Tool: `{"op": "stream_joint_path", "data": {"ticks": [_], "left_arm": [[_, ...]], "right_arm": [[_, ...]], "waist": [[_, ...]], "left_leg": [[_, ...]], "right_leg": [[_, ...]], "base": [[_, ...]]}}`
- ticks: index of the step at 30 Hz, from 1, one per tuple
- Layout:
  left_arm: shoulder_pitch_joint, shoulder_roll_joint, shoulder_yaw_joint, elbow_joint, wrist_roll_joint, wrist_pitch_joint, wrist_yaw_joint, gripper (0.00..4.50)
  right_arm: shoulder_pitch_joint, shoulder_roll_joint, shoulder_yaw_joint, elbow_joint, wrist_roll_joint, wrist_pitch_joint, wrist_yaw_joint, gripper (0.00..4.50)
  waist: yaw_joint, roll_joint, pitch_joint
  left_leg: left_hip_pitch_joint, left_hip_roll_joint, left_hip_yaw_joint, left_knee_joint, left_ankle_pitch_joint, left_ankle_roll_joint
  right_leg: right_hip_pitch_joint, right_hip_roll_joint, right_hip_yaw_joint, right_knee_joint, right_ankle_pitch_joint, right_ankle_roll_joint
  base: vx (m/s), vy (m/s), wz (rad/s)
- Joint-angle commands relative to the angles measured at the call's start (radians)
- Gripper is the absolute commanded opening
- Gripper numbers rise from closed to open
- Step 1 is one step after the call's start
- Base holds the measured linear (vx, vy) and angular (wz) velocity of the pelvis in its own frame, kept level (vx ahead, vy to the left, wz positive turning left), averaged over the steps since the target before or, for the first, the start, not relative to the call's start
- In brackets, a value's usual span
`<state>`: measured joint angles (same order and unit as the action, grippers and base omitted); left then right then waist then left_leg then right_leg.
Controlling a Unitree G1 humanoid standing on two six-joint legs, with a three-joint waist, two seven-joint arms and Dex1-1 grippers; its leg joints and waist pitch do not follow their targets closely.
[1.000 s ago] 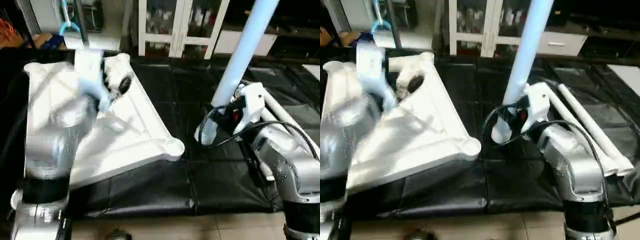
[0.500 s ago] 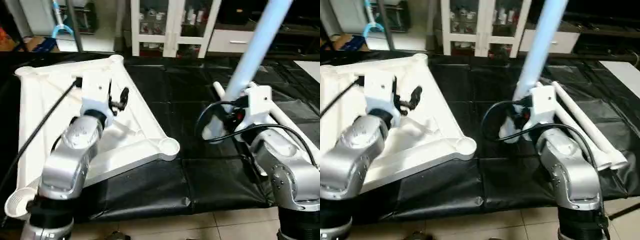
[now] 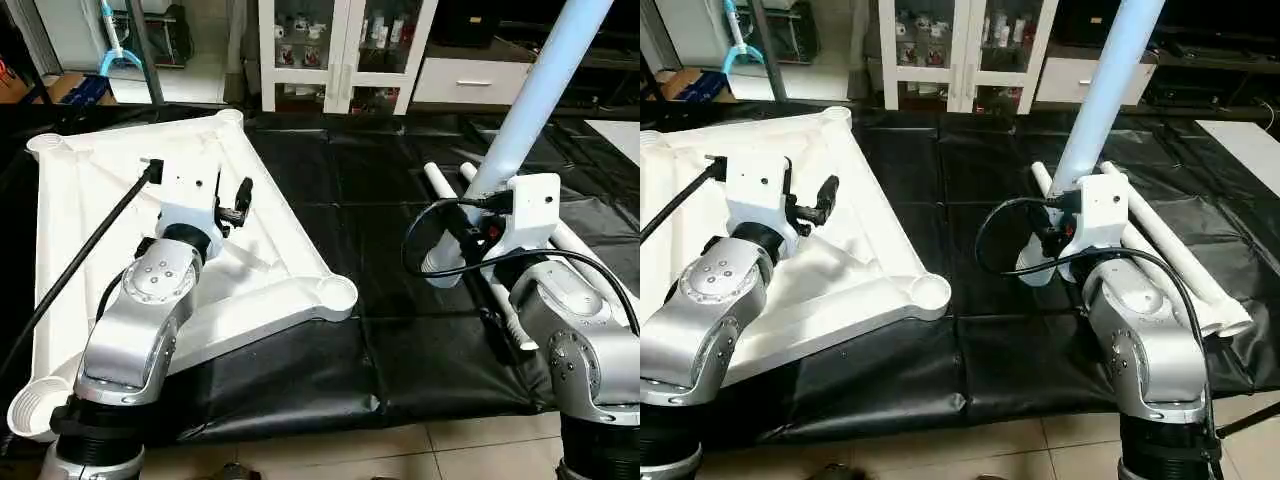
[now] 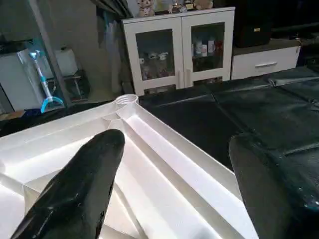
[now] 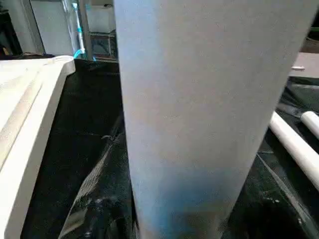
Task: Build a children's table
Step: Pick table leg
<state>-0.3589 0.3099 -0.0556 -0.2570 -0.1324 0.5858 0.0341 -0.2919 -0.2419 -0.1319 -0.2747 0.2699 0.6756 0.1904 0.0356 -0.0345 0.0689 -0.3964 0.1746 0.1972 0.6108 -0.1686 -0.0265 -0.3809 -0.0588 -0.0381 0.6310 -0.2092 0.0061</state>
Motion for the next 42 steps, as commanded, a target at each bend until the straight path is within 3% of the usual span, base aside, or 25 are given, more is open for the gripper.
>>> {"op": "stream_joint_path", "data": {"ticks": [1, 42], "left_arm": [[-0.002, 0.004, -0.010, -0.004, 0.005, -0.004, 0.002, 3.77], [-0.002, 0.004, -0.010, -0.004, 0.005, -0.004, 0.002, 3.77]], "right_arm": [[0.000, 0.000, -0.014, -0.026, 0.006, 0.016, -0.005, 1.78], [0.000, 0.000, -0.014, -0.026, 0.006, 0.016, -0.005, 1.78]], "waist": [[-0.001, 0.015, -0.072], [-0.001, 0.015, -0.073]], "left_leg": [[0.037, 0.052, -0.035, -0.076, -0.226, -0.088], [0.038, 0.052, -0.034, -0.075, -0.221, -0.087]], "right_leg": [[0.019, -0.067, 0.044, -0.078, -0.142, -0.121], [0.020, -0.067, 0.044, -0.077, -0.133, -0.127]], "base": [[0.000, 0.000, 0.00], [0.000, 0.000, 0.00]]}}
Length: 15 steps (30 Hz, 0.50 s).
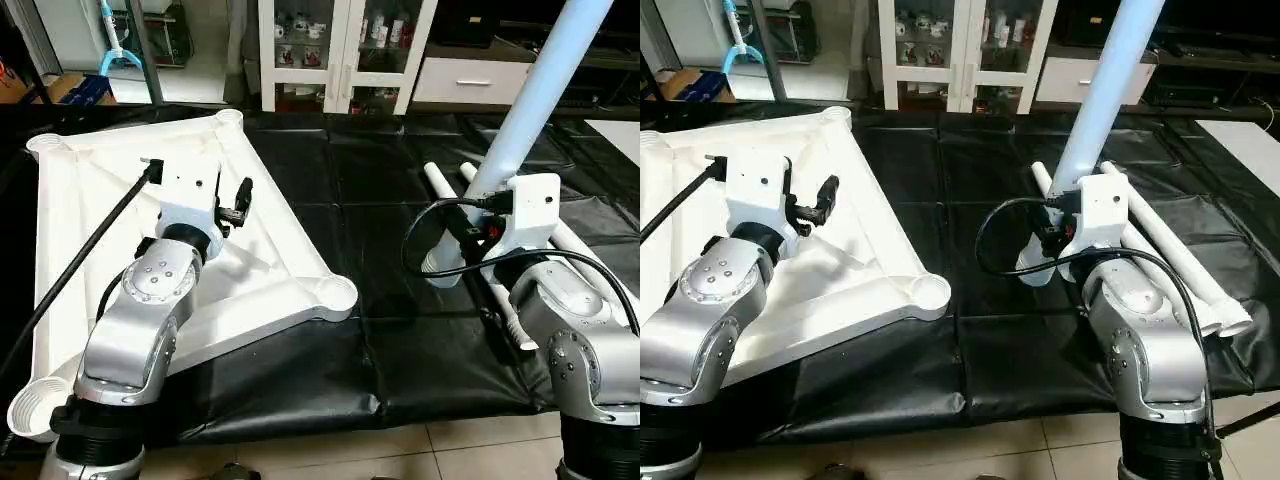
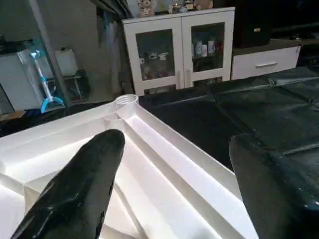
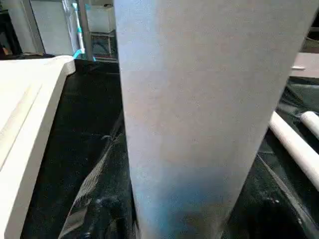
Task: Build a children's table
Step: Pick table leg
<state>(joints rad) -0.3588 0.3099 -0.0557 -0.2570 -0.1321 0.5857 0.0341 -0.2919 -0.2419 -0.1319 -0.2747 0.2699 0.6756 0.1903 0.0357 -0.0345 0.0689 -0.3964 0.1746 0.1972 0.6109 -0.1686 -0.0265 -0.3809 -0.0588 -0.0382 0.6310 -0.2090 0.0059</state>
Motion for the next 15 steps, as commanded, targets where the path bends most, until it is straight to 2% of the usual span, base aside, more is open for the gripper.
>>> {"op": "stream_joint_path", "data": {"ticks": [1, 2, 3, 4, 5, 6, 7, 10, 11, 12, 13, 15], "left_arm": [[-0.002, 0.004, -0.010, -0.004, 0.005, -0.004, 0.002, 3.77], [-0.002, 0.004, -0.010, -0.004, 0.005, -0.004, 0.002, 3.77], [0.010, 0.002, -0.013, -0.005, 0.029, -0.038, -0.006, 3.77], [0.042, -0.018, -0.015, -0.007, 0.029, -0.080, -0.019, 3.77], [0.071, -0.038, -0.019, -0.004, 0.033, -0.121, -0.021, 3.77], [0.079, -0.044, -0.020, -0.003, 0.034, -0.133, -0.020, 3.77], [0.083, -0.050, -0.025, -0.007, 0.028, -0.136, -0.026, 3.77], [0.084, -0.045, -0.015, -0.005, 0.022, -0.139, -0.032, 3.77], [0.085, -0.045, -0.015, -0.004, 0.022, -0.140, -0.032, 3.77], [0.086, -0.047, 0.004, 0.014, 0.005, -0.127, -0.038, 3.77], [0.084, -0.053, 0.017, 0.023, -0.014, -0.115, -0.047, 3.77], [0.079, -0.051, 0.021, 0.030, -0.027, -0.110, -0.067, 3.77]], "right_arm": [[0.000, 0.000, -0.014, -0.026, 0.006, 0.015, -0.005, 1.78], [0.000, 0.000, -0.014, -0.026, 0.006, 0.015, -0.005, 1.78], [0.003, 0.004, -0.018, -0.030, 0.003, 0.024, -0.023, 1.78], [0.026, 0.018, -0.001, -0.043, 0.001, 0.021, -0.029, 1.78], [0.048, 0.028, 0.015, -0.054, 0.000, 0.014, -0.027, 1.78], [0.054, 0.031, 0.022, -0.057, -0.001, 0.010, -0.026, 1.78], [0.059, 0.031, 0.026, -0.056, -0.003, 0.002, -0.022, 1.78], [0.046, 0.036, 0.009, -0.047, 0.018, 0.016, -0.017, 1.78], [0.045, 0.036, 0.008, -0.046, 0.019, 0.018, -0.017, 1.78], [0.039, 0.037, -0.002, -0.046, 0.039, 0.042, -0.010, 1.78], [0.036, 0.035, -0.004, -0.048, 0.045, 0.055, -0.009, 1.78], [0.030, 0.033, -0.008, -0.052, 0.051, 0.061, -0.008, 1.78]], "waist": [[0.000, 0.015, -0.073], [0.000, 0.015, -0.073], [0.029, 0.070, -0.076], [-0.008, 0.011, -0.071], [0.004, 0.015, -0.076], [0.001, 0.017, -0.074], [0.003, 0.019, -0.077], [0.001, 0.021, -0.073], [0.001, 0.027, -0.072], [-0.002, 0.024, -0.072], [-0.005, 0.033, -0.071], [-0.005, 0.029, -0.072]], "left_leg": [[0.038, 0.052, -0.034, -0.075, -0.222, -0.087], [0.037, 0.052, -0.034, -0.075, -0.218, -0.086], [0.036, 0.047, -0.050, -0.079, -0.235, -0.100], [0.039, 0.055, -0.028, -0.075, -0.234, -0.083], [0.032, 0.052, -0.036, -0.077, -0.201, -0.075], [0.033, 0.054, -0.033, -0.075, -0.200, -0.070], [0.033, 0.054, -0.034, -0.076, -0.201, -0.063], [0.036, 0.054, -0.035, -0.079, -0.235, -0.072], [0.037, 0.053, -0.036, -0.079, -0.248, -0.076], [0.038, 0.053, -0.036, -0.080, -0.271, -0.083], [0.040, 0.051, -0.038, -0.080, -0.288, -0.093], [0.039, 0.051, -0.039, -0.080, -0.290, -0.094]], "right_leg": [[0.020, -0.067, 0.044, -0.077, -0.134, -0.127], [0.021, -0.068, 0.044, -0.076, -0.133, -0.126], [0.024, -0.078, 0.038, -0.067, -0.133, -0.130], [0.011, -0.060, 0.046, -0.096, -0.123, -0.122], [0.029, -0.069, 0.043, -0.080, -0.101, -0.126], [0.023, -0.070, 0.046, -0.079, -0.096, -0.127], [0.025, -0.071, 0.044, -0.078, -0.106, -0.131], [0.019, -0.069, 0.044, -0.082, -0.157, -0.124], [0.017, -0.068, 0.044, -0.083, -0.173, -0.121], [0.016, -0.068, 0.044, -0.086, -0.199, -0.112], [0.013, -0.066, 0.044, -0.088, -0.215, -0.108], [0.014, -0.066, 0.044, -0.088, -0.213, -0.106]], "base": [[0.000, 0.000, 0.00], [0.000, 0.000, 0.00], [0.000, 0.000, 0.00], [0.000, 0.000, 0.00], [0.000, 0.000, 0.00], [0.000, 0.000, 0.00], [0.000, 0.000, 0.00], [0.000, 0.000, 0.00], [0.000, 0.000, 0.00], [0.000, 0.000, 0.00], [0.000, 0.000, 0.00], [0.000, 0.000, 0.00]]}}
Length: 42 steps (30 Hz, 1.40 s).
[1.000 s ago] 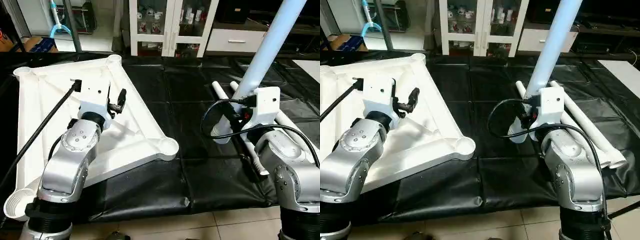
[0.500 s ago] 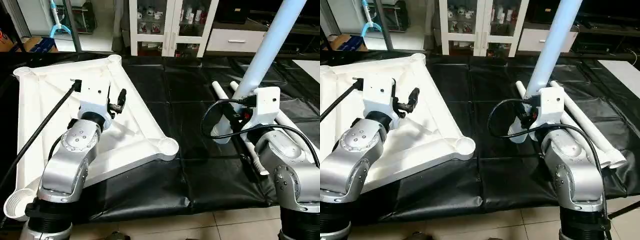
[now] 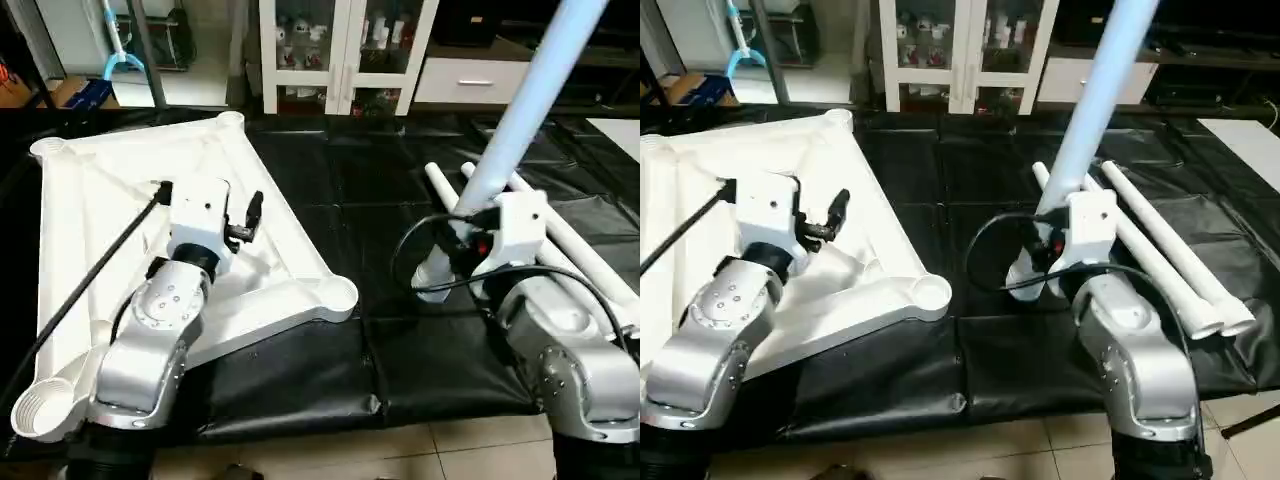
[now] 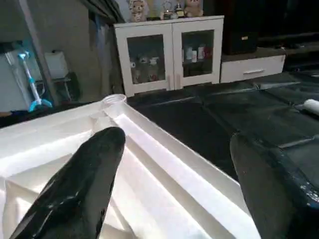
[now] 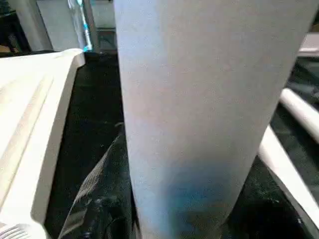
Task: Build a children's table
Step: Pick table leg
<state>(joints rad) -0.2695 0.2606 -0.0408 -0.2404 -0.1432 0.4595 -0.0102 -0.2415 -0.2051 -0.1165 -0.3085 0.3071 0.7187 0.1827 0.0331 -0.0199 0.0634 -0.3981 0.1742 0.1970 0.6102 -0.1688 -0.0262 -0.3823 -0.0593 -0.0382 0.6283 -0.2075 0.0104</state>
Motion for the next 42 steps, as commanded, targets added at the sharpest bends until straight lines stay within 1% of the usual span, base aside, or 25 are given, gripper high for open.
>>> {"op": "stream_joint_path", "data": {"ticks": [1, 2, 3, 4, 5, 6, 7, 9, 10, 12, 13, 14, 15, 17, 19, 22, 23, 26, 27, 28, 31, 33, 38, 41, 42], "left_arm": [[-0.012, 0.001, 0.004, 0.017, -0.011, 0.006, -0.035, 3.77], [-0.015, 0.004, -0.003, 0.022, -0.025, 0.016, -0.067, 3.77], [-0.016, 0.005, -0.006, 0.025, -0.034, 0.023, -0.085, 3.77], [-0.007, 0.034, -0.038, 0.020, -0.054, 0.033, -0.165, 3.77], [0.003, 0.062, -0.057, 0.005, -0.060, 0.022, -0.215, 3.77], [0.012, 0.088, -0.074, -0.009, -0.066, 0.012, -0.260, 3.77], [0.031, 0.117, -0.077, -0.027, -0.104, -0.013, -0.337, 3.77], [0.052, 0.160, -0.076, -0.042, -0.164, -0.045, -0.457, 3.77], [0.052, 0.193, -0.092, -0.042, -0.184, -0.034, -0.524, 3.77], [0.047, 0.220, -0.116, -0.043, -0.177, -0.020, -0.557, 3.77], [0.043, 0.281, -0.172, -0.056, -0.168, 0.004, -0.639, 3.77], [0.043, 0.281, -0.172, -0.057, -0.168, 0.004, -0.640, 3.77], [0.045, 0.324, -0.217, -0.053, -0.135, -0.004, -0.688, 3.77], [0.049, 0.360, -0.257, -0.032, -0.079, -0.021, -0.708, 3.77], [0.055, 0.396, -0.298, -0.006, -0.024, -0.023, -0.723, 3.77], [0.059, 0.406, -0.307, 0.020, 0.001, -0.048, -0.734, 3.77], [0.052, 0.404, -0.309, 0.041, 0.026, -0.062, -0.721, 3.77], [0.044, 0.413, -0.310, 0.056, 0.031, -0.056, -0.736, 3.77], [0.045, 0.415, -0.308, 0.054, 0.024, -0.045, -0.739, 3.59], [0.043, 0.421, -0.309, 0.053, 0.018, -0.036, -0.743, 3.59], [0.043, 0.435, -0.312, 0.057, 0.025, -0.029, -0.736, 3.29], [0.046, 0.424, -0.299, 0.064, 0.027, -0.031, -0.721, 3.16], [0.062, 0.379, -0.253, 0.061, 0.011, -0.026, -0.704, 2.68], [0.071, 0.387, -0.269, 0.047, 0.022, -0.022, -0.722, 2.39], [0.071, 0.397, -0.282, 0.045, 0.030, -0.021, -0.729, 2.34]], "right_arm": [[-0.023, -0.002, -0.026, -0.022, 0.017, 0.018, 0.001, 1.78], [-0.026, 0.000, -0.036, -0.022, 0.024, 0.006, 0.006, 1.78], [-0.028, 0.002, -0.041, -0.022, 0.028, -0.002, 0.009, 1.78], [-0.024, -0.003, -0.061, -0.015, 0.040, -0.029, 0.018, 1.78], [-0.023, -0.007, -0.066, -0.014, 0.043, -0.032, 0.020, 1.78], [-0.023, -0.010, -0.071, -0.014, 0.045, -0.033, 0.021, 1.78], [-0.024, -0.015, -0.071, -0.017, 0.048, -0.043, 0.032, 1.78], [-0.023, -0.041, -0.051, -0.017, 0.031, -0.074, 0.061, 1.78], [-0.016, -0.064, -0.035, -0.017, 0.017, -0.088, 0.084, 1.78], [-0.014, -0.074, -0.032, -0.021, 0.020, -0.081, 0.095, 1.78], [-0.008, -0.091, -0.034, -0.034, 0.047, -0.066, 0.131, 1.78], [-0.008, -0.091, -0.034, -0.034, 0.047, -0.066, 0.131, 1.78], [0.001, -0.111, -0.031, -0.040, 0.062, -0.063, 0.167, 1.78], [0.010, -0.131, -0.021, -0.038, 0.061, -0.063, 0.191, 1.78], [0.018, -0.137, -0.021, -0.036, 0.076, -0.055, 0.211, 1.78], [0.027, -0.142, -0.022, -0.036, 0.088, -0.056, 0.226, 1.78], [0.033, -0.147, -0.022, -0.035, 0.092, -0.056, 0.232, 1.78], [0.041, -0.146, -0.028, -0.031, 0.115, -0.054, 0.244, 1.78], [0.042, -0.145, -0.030, -0.029, 0.118, -0.053, 0.245, 1.78], [0.043, -0.144, -0.031, -0.027, 0.119, -0.053, 0.248, 1.78], [0.041, -0.138, -0.033, -0.014, 0.111, -0.060, 0.241, 1.78], [0.035, -0.129, -0.031, -0.011, 0.104, -0.062, 0.229, 1.78], [0.026, -0.115, -0.031, -0.022, 0.109, -0.056, 0.205, 1.78], [0.024, -0.116, -0.030, -0.029, 0.120, -0.053, 0.205, 1.78], [0.023, -0.119, -0.029, -0.027, 0.120, -0.055, 0.206, 1.78]], "waist": [[-0.002, 0.021, -0.067], [0.000, 0.024, -0.068], [0.000, 0.023, -0.068], [-0.001, 0.008, -0.069], [0.004, 0.014, -0.069], [0.005, 0.015, -0.069], [0.004, 0.011, -0.069], [0.001, 0.015, -0.069], [0.000, 0.012, -0.068], [0.000, 0.013, -0.066], [0.002, 0.014, -0.066], [0.004, 0.010, -0.067], [0.002, 0.012, -0.064], [0.002, 0.014, -0.062], [-0.001, 0.012, -0.062], [-0.002, 0.012, -0.061], [-0.002, 0.013, -0.062], [-0.001, 0.011, -0.061], [-0.001, 0.014, -0.062], [-0.002, 0.013, -0.062], [-0.003, 0.014, -0.061], [-0.001, 0.017, -0.062], [-0.001, 0.015, -0.064], [-0.002, 0.011, -0.063], [-0.001, 0.013, -0.063]], "left_leg": [[0.042, 0.051, -0.038, -0.080, -0.292, -0.098], [0.041, 0.050, -0.039, -0.079, -0.286, -0.098], [0.041, 0.051, -0.038, -0.079, -0.285, -0.098], [0.039, 0.051, -0.036, -0.079, -0.278, -0.093], [0.039, 0.051, -0.036, -0.079, -0.268, -0.088], [0.039, 0.050, -0.036, -0.080, -0.264, -0.085], [0.038, 0.051, -0.036, -0.081, -0.254, -0.082], [0.033, 0.052, -0.035, -0.082, -0.233, -0.084], [0.040, 0.052, -0.031, -0.081, -0.245, -0.086], [0.041, 0.051, -0.030, -0.082, -0.258, -0.081], [0.042, 0.051, -0.030, -0.081, -0.259, -0.080], [0.043, 0.053, -0.032, -0.082, -0.260, -0.074], [0.042, 0.053, -0.030, -0.084, -0.262, -0.075], [0.046, 0.055, -0.032, -0.085, -0.284, -0.082], [0.044, 0.054, -0.031, -0.086, -0.290, -0.086], [0.043, 0.053, -0.033, -0.086, -0.302, -0.084], [0.046, 0.055, -0.033, -0.085, -0.308, -0.087], [0.047, 0.055, -0.034, -0.085, -0.324, -0.086], [0.047, 0.055, -0.035, -0.085, -0.321, -0.087], [0.047, 0.055, -0.035, -0.087, -0.324, -0.088], [0.047, 0.054, -0.035, -0.086, -0.328, -0.087], [0.049, 0.054, -0.034, -0.085, -0.323, -0.087], [0.047, 0.055, -0.033, -0.085, -0.309, -0.087], [0.047, 0.054, -0.032, -0.084, -0.309, -0.081], [0.048, 0.054, -0.032, -0.084, -0.307, -0.079]], "right_leg": [[0.013, -0.065, 0.044, -0.087, -0.207, -0.109], [0.015, -0.066, 0.045, -0.084, -0.197, -0.111], [0.013, -0.066, 0.045, -0.085, -0.193, -0.112], [0.016, -0.066, 0.045, -0.086, -0.191, -0.115], [0.015, -0.070, 0.046, -0.082, -0.195, -0.117], [0.014, -0.069, 0.046, -0.083, -0.197, -0.116], [0.014, -0.069, 0.045, -0.082, -0.195, -0.116], [0.019, -0.069, 0.044, -0.076, -0.174, -0.125], [0.013, -0.067, 0.044, -0.078, -0.172, -0.130], [0.013, -0.067, 0.046, -0.078, -0.189, -0.133], [0.013, -0.069, 0.046, -0.078, -0.196, -0.133], [0.014, -0.071, 0.046, -0.077, -0.215, -0.129], [0.012, -0.069, 0.047, -0.077, -0.220, -0.130], [0.010, -0.070, 0.048, -0.083, -0.250, -0.124], [0.011, -0.071, 0.049, -0.082, -0.260, -0.125], [0.012, -0.074, 0.050, -0.085, -0.291, -0.127], [0.010, -0.074, 0.050, -0.086, -0.292, -0.132], [0.008, -0.075, 0.050, -0.087, -0.309, -0.138], [0.009, -0.075, 0.049, -0.086, -0.306, -0.139], [0.009, -0.074, 0.048, -0.085, -0.301, -0.144], [0.007, -0.073, 0.049, -0.085, -0.298, -0.147], [0.007, -0.074, 0.049, -0.084, -0.288, -0.152], [0.010, -0.072, 0.048, -0.081, -0.253, -0.164], [0.010, -0.072, 0.049, -0.084, -0.269, -0.157], [0.009, -0.073, 0.049, -0.084, -0.275, -0.155]], "base": [[0.000, 0.000, 0.00], [0.000, 0.000, 0.00], [0.000, 0.000, 0.00], [0.000, 0.000, 0.00], [0.000, 0.000, 0.00], [0.000, 0.000, 0.00], [0.000, 0.000, 0.00], [0.000, 0.000, 0.00], [0.000, 0.000, 0.00], [0.000, 0.000, 0.00], [0.000, 0.000, 0.00], [0.000, 0.000, 0.00], [0.000, 0.000, 0.00], [0.000, 0.000, 0.00], [0.000, 0.000, 0.00], [0.000, 0.000, 0.00], [0.000, 0.000, 0.00], [0.000, 0.000, 0.00], [0.000, 0.000, 0.00], [0.000, 0.000, 0.00], [0.000, 0.000, 0.00], [0.000, 0.000, 0.00], [0.000, 0.000, 0.00], [0.000, 0.000, 0.00], [0.000, 0.000, 0.00]]}}
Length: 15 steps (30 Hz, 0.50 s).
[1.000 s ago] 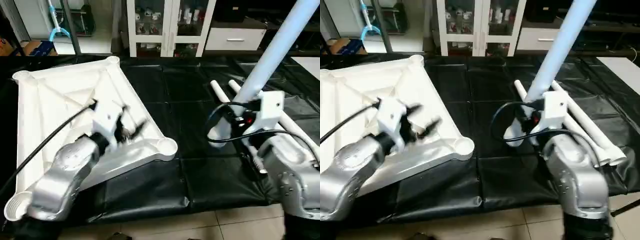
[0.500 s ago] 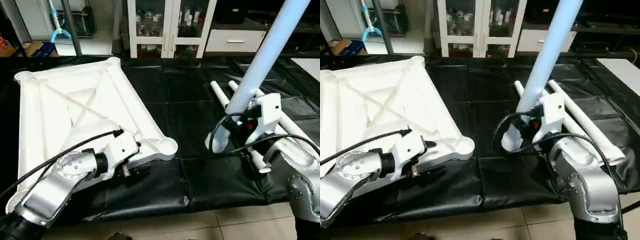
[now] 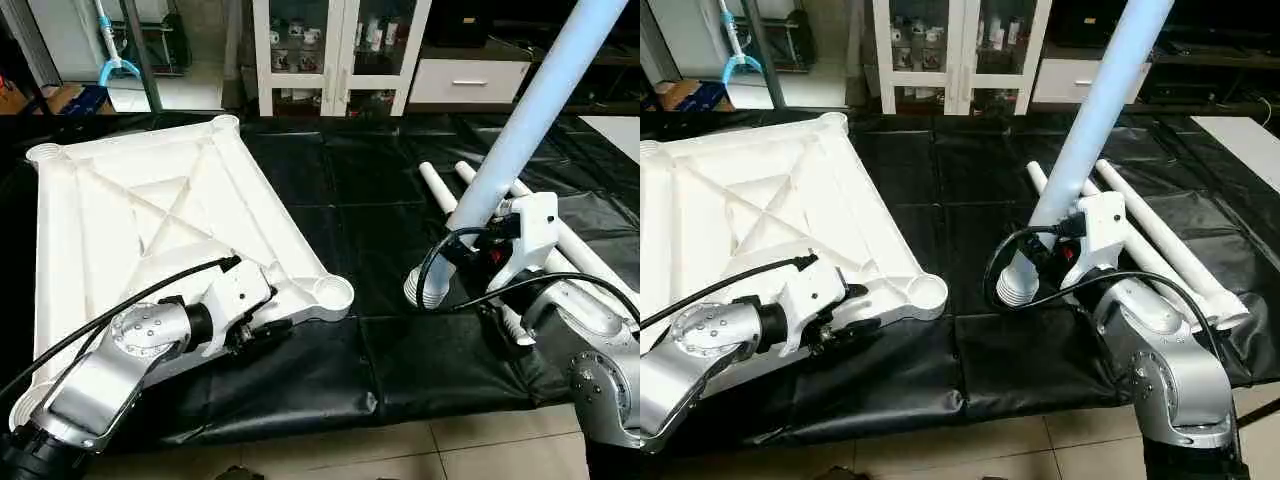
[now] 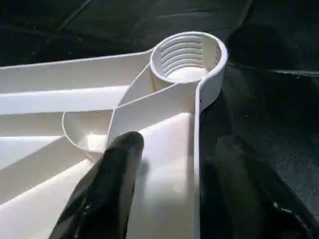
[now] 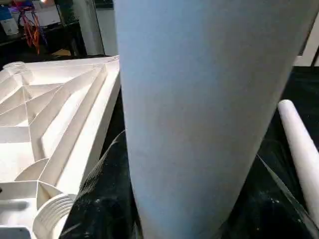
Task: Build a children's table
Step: Pick table leg
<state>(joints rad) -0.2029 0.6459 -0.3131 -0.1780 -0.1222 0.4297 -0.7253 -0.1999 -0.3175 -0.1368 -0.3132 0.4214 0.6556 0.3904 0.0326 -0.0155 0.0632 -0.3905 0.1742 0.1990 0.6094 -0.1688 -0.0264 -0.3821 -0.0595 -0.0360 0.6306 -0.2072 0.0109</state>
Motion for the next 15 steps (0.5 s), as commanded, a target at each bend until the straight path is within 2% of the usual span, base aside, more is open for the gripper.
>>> {"op": "stream_joint_path", "data": {"ticks": [1, 3, 4, 6, 8, 9, 11, 14, 15], "left_arm": [[0.002, 0.022, -0.025, -0.015, 0.018, 0.009, -0.023, 2.25], [0.000, 0.038, -0.047, -0.015, 0.027, 0.009, -0.043, 2.16], [-0.001, 0.044, -0.055, -0.015, 0.028, 0.010, -0.054, 1.90], [-0.002, 0.046, -0.057, -0.017, 0.025, 0.020, -0.060, 1.86], [-0.002, 0.043, -0.054, -0.015, 0.028, 0.021, -0.060, 1.53], [-0.003, 0.043, -0.054, -0.010, 0.039, 0.021, -0.064, 1.53], [-0.002, 0.043, -0.053, -0.005, 0.048, 0.021, -0.062, 1.53], [-0.002, 0.042, -0.054, -0.001, 0.054, 0.029, -0.058, 1.35], [-0.008, 0.044, -0.063, 0.009, 0.071, 0.035, -0.053, 1.13]], "right_arm": [[-0.020, -0.009, -0.010, -0.017, 0.006, 0.006, -0.001, 1.78], [-0.024, -0.014, -0.011, -0.009, 0.004, 0.004, 0.001, 1.78], [-0.026, -0.016, -0.012, -0.006, 0.002, 0.003, 0.003, 1.78], [-0.029, -0.019, -0.014, -0.001, -0.001, 0.001, 0.004, 1.78], [-0.031, -0.020, -0.014, 0.001, -0.001, 0.001, 0.003, 1.78], [-0.034, -0.021, -0.012, 0.003, 0.000, 0.000, 0.000, 1.78], [-0.035, -0.021, -0.010, 0.003, 0.000, -0.001, -0.002, 1.78], [-0.034, -0.020, -0.009, 0.002, 0.000, -0.001, -0.003, 1.78], [-0.034, -0.017, -0.005, -0.001, 0.000, 0.000, -0.005, 1.78]], "waist": [[-0.001, 0.008, -0.062], [-0.002, 0.007, -0.062], [-0.001, 0.009, -0.062], [-0.001, 0.010, -0.061], [-0.001, 0.009, -0.061], [-0.001, 0.016, -0.062], [-0.002, 0.012, -0.061], [-0.001, 0.012, -0.062], [-0.001, 0.013, -0.062]], "left_leg": [[0.039, 0.054, -0.034, -0.083, -0.306, -0.078], [0.040, 0.055, -0.035, -0.085, -0.313, -0.080], [0.042, 0.055, -0.035, -0.085, -0.314, -0.082], [0.043, 0.055, -0.034, -0.085, -0.318, -0.086], [0.042, 0.054, -0.035, -0.085, -0.322, -0.087], [0.042, 0.054, -0.036, -0.085, -0.323, -0.090], [0.042, 0.054, -0.036, -0.086, -0.328, -0.090], [0.042, 0.054, -0.036, -0.085, -0.326, -0.089], [0.042, 0.055, -0.036, -0.085, -0.325, -0.088]], "right_leg": [[0.009, -0.073, 0.047, -0.086, -0.276, -0.155], [0.008, -0.072, 0.047, -0.087, -0.286, -0.149], [0.006, -0.072, 0.047, -0.087, -0.287, -0.149], [0.006, -0.072, 0.047, -0.086, -0.287, -0.152], [0.007, -0.074, 0.047, -0.087, -0.294, -0.152], [0.006, -0.073, 0.047, -0.086, -0.289, -0.153], [0.007, -0.072, 0.047, -0.087, -0.288, -0.152], [0.007, -0.073, 0.047, -0.086, -0.287, -0.154], [0.007, -0.072, 0.047, -0.087, -0.281, -0.156]], "base": [[0.000, 0.000, 0.00], [0.000, 0.000, 0.00], [0.000, 0.000, 0.00], [0.000, 0.000, 0.00], [0.000, 0.000, 0.00], [0.000, 0.000, 0.00], [0.000, 0.000, 0.00], [0.000, 0.000, 0.00], [0.000, 0.000, 0.00]]}}
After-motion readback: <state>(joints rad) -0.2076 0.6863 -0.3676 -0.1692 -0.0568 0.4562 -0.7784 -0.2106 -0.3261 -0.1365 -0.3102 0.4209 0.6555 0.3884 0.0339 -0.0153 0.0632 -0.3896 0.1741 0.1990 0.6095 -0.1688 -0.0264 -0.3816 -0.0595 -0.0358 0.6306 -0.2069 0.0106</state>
